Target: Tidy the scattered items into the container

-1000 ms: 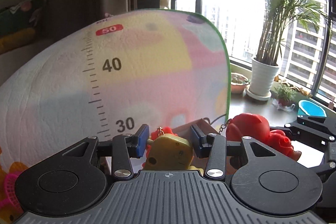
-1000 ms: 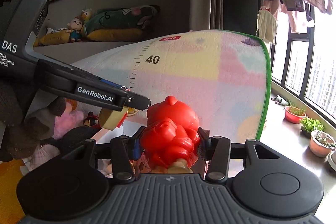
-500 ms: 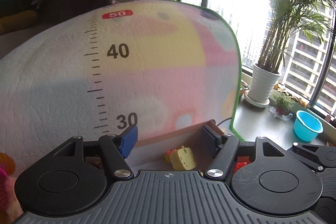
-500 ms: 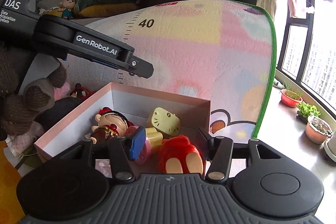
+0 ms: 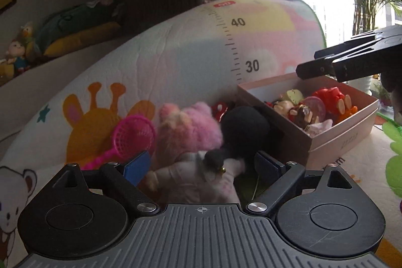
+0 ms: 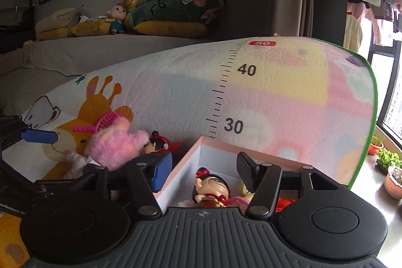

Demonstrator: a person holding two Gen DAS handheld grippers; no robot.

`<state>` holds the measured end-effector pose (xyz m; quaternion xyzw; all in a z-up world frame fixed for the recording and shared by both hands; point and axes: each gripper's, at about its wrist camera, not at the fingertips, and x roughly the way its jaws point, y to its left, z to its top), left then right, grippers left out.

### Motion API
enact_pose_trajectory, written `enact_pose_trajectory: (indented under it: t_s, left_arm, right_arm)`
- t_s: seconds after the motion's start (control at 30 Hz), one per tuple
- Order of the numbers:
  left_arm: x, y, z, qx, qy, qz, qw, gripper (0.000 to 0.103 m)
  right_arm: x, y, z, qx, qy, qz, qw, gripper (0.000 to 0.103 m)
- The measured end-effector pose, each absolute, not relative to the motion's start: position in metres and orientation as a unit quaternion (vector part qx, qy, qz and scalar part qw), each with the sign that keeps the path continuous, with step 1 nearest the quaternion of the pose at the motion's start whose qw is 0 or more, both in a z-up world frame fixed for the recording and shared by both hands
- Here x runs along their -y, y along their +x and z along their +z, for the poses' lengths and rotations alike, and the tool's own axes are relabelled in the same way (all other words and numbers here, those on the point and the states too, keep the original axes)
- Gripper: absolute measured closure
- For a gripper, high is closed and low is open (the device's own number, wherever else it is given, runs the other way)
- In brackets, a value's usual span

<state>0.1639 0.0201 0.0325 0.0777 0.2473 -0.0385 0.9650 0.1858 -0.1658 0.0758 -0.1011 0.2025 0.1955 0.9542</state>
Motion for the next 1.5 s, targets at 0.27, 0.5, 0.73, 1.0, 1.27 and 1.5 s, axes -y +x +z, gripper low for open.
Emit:
enact_pose_trajectory:
  t_s: [0.27, 0.5, 0.73, 1.0, 1.27, 1.5]
  left_arm:
    - [-0.035, 0.171, 0.017, -0.268, 0.043, -0.058, 0.961, 0.009]
    - [-0.033, 0.183, 0.001, -0.285, 0.074, -0.070, 0.953, 0.009]
    - [-0.045, 0.163, 0.005, -0.294, 0.050, -0.099, 0.949, 0.017]
    - [-0.059, 0.140, 0.009, -0.305, 0.023, -0.132, 0.943, 0.026]
    - [-0.089, 0.051, 0.020, -0.301, -0.009, -0.236, 0.924, 0.009]
    - [-0.105, 0.063, 0.043, -0.252, -0.035, -0.154, 0.955, 0.008]
  right_arm:
    - [0.088, 0.190, 0.062, -0.248, -0.218, 0.239, 0.913, 0.056]
    - [0.056, 0.214, 0.029, -0.272, -0.356, 0.239, 0.862, 0.038]
    - [0.036, 0.231, 0.006, -0.282, -0.426, 0.250, 0.822, 0.026]
    - [0.039, 0.187, 0.019, -0.290, -0.387, 0.288, 0.827, 0.031]
    - [0.059, 0.113, 0.080, -0.328, -0.280, 0.448, 0.783, 0.031]
    - [0.061, 0.217, 0.084, -0.329, -0.207, 0.282, 0.877, 0.028]
